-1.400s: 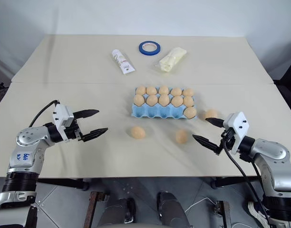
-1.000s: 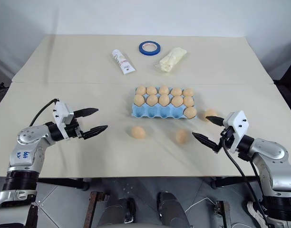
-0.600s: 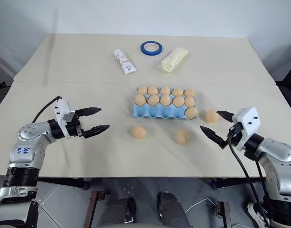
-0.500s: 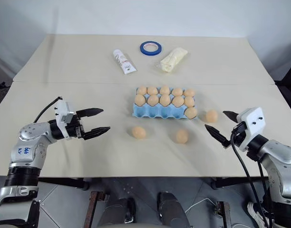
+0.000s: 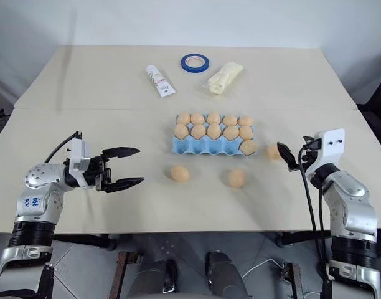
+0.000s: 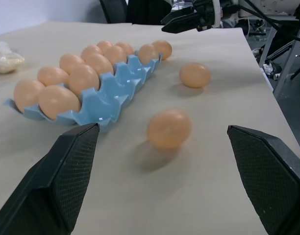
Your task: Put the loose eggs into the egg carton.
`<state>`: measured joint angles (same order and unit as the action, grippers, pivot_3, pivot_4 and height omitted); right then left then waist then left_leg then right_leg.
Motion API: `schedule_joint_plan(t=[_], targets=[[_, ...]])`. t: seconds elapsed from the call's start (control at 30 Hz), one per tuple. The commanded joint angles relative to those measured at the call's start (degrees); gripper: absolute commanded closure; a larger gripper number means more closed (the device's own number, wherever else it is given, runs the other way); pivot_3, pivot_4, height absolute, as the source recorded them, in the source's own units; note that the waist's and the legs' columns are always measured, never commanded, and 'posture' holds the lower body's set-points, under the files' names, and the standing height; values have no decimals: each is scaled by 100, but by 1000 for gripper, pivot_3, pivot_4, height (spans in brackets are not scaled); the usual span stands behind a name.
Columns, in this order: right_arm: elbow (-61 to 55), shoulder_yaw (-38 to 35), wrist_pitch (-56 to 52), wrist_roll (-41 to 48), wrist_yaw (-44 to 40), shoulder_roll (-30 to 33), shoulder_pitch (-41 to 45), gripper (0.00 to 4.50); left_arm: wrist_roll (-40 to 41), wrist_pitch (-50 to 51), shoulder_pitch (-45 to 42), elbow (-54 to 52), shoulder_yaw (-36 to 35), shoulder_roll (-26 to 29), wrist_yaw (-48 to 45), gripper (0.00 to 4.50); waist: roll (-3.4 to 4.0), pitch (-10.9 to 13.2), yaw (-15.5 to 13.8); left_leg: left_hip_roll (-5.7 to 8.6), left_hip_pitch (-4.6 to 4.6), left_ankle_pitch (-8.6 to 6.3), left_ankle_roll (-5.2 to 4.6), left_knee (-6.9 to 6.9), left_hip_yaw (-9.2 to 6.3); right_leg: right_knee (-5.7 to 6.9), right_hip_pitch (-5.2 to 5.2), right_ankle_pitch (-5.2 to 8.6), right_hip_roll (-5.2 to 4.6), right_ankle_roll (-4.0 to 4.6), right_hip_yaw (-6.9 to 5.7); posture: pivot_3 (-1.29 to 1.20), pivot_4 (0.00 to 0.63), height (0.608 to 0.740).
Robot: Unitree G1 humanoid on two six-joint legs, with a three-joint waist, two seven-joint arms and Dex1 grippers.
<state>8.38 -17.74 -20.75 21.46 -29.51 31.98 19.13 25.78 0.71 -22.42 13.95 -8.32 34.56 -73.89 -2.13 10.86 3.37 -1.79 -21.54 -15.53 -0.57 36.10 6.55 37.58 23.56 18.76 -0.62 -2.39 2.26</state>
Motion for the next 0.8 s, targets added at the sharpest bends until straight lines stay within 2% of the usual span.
schedule_joint_plan(t=[0.03, 0.4, 0.5, 0.6, 0.7, 0.73, 0.8], targets=[[281, 187, 290, -200, -64, -34, 230, 0, 134, 71, 138, -405, -145, 67, 167, 48, 1, 0, 1, 0, 0, 0, 0, 0, 0, 2, 0, 0, 0, 0, 1, 0, 150, 740], [1160, 653, 400, -559, -73, -184, 743, 0, 214, 154, 276, -654, -194, 62, 380, 48, 2, 1, 4, 0, 1, 0, 0, 2, -1, 6, 0, 0, 1, 0, -2, 0, 150, 740], [1310, 579, 280, -537, -5, -214, 834, 561, 238, 150, 281, -674, -194, 54, 383, 0, 2, 1, 0, 0, 0, 0, 0, 1, -1, 5, 1, 0, 0, 0, -1, 0, 150, 740], [1131, 507, 254, -487, -17, -184, 763, 1695, 272, 148, 290, -683, -212, 61, 369, 0, 2, 1, -2, 0, 0, 0, 0, 0, -1, 3, 1, 0, 0, 0, -2, 0, 150, 740], [756, 439, 190, -444, -50, -103, 587, 2573, 305, 149, 346, -715, -237, 81, 352, 0, 3, 1, 1, 0, 0, 0, 0, 0, -1, 3, 1, 0, 0, 0, -1, 0, 150, 740], [578, 411, 147, -429, -48, -81, 516, 2745, 311, 158, 368, -718, -242, 89, 356, 0, 2, 1, 1, -1, 0, 0, 0, -1, -1, 4, 1, 0, 0, 0, -2, 0, 150, 740], [31, 378, -39, -338, -65, -41, 354, 2798, 330, 149, 399, -715, -266, 89, 376, 0, 3, 1, 2, -1, 0, 0, 1, -1, -2, 4, 2, 0, 1, 0, -2, 0, 150, 740]])
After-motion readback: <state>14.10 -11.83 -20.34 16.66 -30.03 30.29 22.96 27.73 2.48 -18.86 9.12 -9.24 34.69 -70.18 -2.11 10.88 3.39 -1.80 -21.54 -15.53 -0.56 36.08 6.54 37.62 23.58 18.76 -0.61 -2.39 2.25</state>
